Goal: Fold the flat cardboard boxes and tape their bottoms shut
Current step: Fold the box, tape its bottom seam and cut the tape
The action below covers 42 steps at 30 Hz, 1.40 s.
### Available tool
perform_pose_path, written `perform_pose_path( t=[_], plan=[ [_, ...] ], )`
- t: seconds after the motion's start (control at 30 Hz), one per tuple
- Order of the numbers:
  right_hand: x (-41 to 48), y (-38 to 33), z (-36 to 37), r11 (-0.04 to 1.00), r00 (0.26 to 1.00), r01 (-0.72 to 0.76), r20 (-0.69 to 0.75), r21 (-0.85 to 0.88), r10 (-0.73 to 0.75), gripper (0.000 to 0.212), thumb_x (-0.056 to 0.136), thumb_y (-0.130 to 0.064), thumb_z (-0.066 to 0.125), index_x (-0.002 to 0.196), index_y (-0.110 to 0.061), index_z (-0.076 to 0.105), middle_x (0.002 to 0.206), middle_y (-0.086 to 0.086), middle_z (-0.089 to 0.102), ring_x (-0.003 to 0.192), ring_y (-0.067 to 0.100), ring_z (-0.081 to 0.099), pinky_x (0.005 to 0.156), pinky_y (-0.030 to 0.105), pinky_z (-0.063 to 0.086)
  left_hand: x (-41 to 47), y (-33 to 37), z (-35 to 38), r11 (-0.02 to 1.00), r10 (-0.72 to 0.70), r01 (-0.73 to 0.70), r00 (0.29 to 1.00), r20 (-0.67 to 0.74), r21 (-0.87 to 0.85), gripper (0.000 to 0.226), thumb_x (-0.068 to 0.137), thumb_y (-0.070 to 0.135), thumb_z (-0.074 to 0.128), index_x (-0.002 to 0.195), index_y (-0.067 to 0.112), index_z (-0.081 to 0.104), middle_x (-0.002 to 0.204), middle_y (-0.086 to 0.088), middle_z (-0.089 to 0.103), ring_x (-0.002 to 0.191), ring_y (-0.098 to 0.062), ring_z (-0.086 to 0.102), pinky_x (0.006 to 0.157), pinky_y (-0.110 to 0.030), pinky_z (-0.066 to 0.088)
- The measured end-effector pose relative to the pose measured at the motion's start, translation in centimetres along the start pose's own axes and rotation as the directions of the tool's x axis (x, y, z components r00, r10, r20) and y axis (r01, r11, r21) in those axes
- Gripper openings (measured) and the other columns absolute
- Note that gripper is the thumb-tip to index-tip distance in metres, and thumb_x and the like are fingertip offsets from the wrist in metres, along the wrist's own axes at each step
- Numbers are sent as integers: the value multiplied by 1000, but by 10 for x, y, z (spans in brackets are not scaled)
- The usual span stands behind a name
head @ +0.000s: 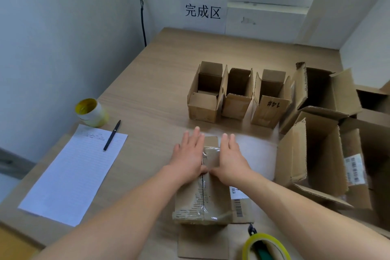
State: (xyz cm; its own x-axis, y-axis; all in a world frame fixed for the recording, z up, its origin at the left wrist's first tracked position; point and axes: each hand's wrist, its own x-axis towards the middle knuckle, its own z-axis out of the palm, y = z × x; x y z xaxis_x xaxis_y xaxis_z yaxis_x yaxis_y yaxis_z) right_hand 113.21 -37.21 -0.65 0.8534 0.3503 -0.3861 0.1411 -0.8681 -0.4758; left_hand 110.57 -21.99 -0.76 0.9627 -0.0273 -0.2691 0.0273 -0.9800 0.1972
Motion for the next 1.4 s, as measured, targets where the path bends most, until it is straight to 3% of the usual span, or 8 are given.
perform_pose_path(
  t=[0.13,0.3,0.43,0.53,0.7,0.97,1.17,1.4],
  plan=[
    [6,-3,9,966,969,246,32,-79,-244,63,83,-10,57,142,-8,35,137,10,38,125,30,31,112,39,29,8,-3,4,997,70,-75,989,134,31,81,89,44,57,154,22,13,159,-2,23,143,-25,24,108,-54,27],
    [15,6,11,969,970,244,16,-44,-243,50,84,-19,68,129,-10,46,135,6,44,130,26,35,109,30,30,10,-10,10,993,-75,83,993,91,-89,79,81,57,63,144,22,31,145,-6,34,136,-28,28,109,-46,32],
    [17,6,8,984,984,176,46,-39,-174,49,86,-21,67,127,-12,43,141,4,38,135,24,34,107,31,33,-20,-17,24,914,-283,260,959,-30,-311,107,81,67,62,157,19,4,159,-11,9,147,-31,11,120,-38,16],
    [13,9,9,981,981,183,73,-62,-178,74,92,-25,63,151,-11,22,165,4,7,149,22,18,114,30,26,-59,-9,43,970,-82,44,985,-153,-237,105,82,79,38,158,20,-5,163,-3,-21,151,-21,-16,124,-37,4],
    [-1,8,7,964,974,217,98,-156,-203,77,102,-43,44,158,-13,0,165,11,-15,150,31,18,115,35,27,-86,-6,53,992,115,-117,992,46,39,122,64,92,21,157,20,-7,158,-4,-34,143,-26,-37,122,-44,2],
    [-68,28,33,917,939,340,129,-208,-319,86,93,-71,29,159,-26,-3,157,9,-39,148,31,22,114,32,27,-90,-20,75,975,221,-218,970,-99,35,107,87,82,21,138,-8,48,151,-29,35,141,-50,28,108,-61,36],
    [-75,54,26,853,899,424,257,-302,-356,110,76,-88,37,157,-32,-12,147,-2,-49,150,27,21,115,35,33,-91,-29,67,946,324,-325,944,64,8,138,58,100,1,153,1,-8,150,-9,-36,140,-31,-38,118,-37,-18],
    [-72,49,22,810,891,440,302,-388,-339,113,77,-84,46,158,-24,-5,155,13,-39,144,35,32,112,34,33,-89,-32,61,929,347,-359,929,124,88,140,53,99,-6,155,3,-5,147,-16,-39,136,-38,-41,116,-42,-20]
  ],
)
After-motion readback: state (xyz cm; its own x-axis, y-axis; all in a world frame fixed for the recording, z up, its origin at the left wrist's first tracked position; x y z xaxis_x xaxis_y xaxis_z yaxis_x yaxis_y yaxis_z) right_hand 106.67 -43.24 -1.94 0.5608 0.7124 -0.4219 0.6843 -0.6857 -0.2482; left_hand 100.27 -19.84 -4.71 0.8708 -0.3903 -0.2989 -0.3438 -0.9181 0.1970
